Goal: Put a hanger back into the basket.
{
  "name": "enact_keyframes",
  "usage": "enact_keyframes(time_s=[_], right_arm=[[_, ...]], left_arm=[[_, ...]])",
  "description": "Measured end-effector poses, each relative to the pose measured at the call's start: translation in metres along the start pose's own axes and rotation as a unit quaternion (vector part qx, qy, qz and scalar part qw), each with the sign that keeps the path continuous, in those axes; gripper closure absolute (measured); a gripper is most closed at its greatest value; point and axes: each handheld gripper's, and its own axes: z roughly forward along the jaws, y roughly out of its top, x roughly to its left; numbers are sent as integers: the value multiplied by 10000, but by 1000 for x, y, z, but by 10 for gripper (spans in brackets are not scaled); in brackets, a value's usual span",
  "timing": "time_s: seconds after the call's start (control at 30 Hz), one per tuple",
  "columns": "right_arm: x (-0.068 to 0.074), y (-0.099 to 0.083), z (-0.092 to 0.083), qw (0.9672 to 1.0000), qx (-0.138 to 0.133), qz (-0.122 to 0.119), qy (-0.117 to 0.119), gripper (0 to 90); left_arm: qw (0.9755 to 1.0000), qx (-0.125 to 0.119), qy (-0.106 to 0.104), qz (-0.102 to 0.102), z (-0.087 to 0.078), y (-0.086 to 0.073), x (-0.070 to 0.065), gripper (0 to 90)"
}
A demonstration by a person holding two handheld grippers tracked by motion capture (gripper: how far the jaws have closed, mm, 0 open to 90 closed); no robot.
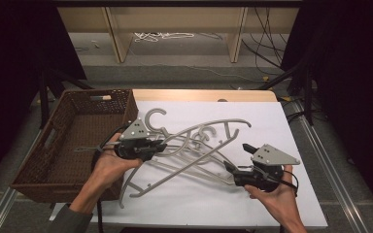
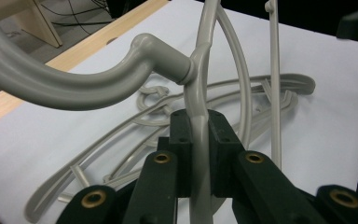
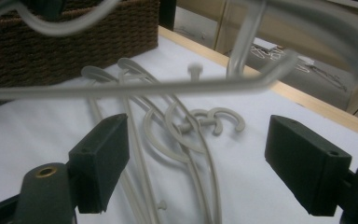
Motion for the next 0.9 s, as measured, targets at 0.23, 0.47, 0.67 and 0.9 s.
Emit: enact_keyframes(time_s=[0.23, 0.47, 0.67, 0.9], right_arm=[[-1, -21, 2, 9993, 150, 326, 126, 197], [-1, -28, 5, 9994, 190, 277, 122, 193], [-1, -30, 6, 9995, 153, 263, 125, 193], [-2, -32, 7, 9992, 212, 295, 150, 192]], left_arm=[[9999, -98, 14, -113, -32, 11, 7, 819], [9992, -192, 334, -117, -72, 25, 27, 818], [9967, -184, 759, -205, -92, 24, 53, 819], [9927, -31, 1176, -281, -101, 16, 80, 819]])
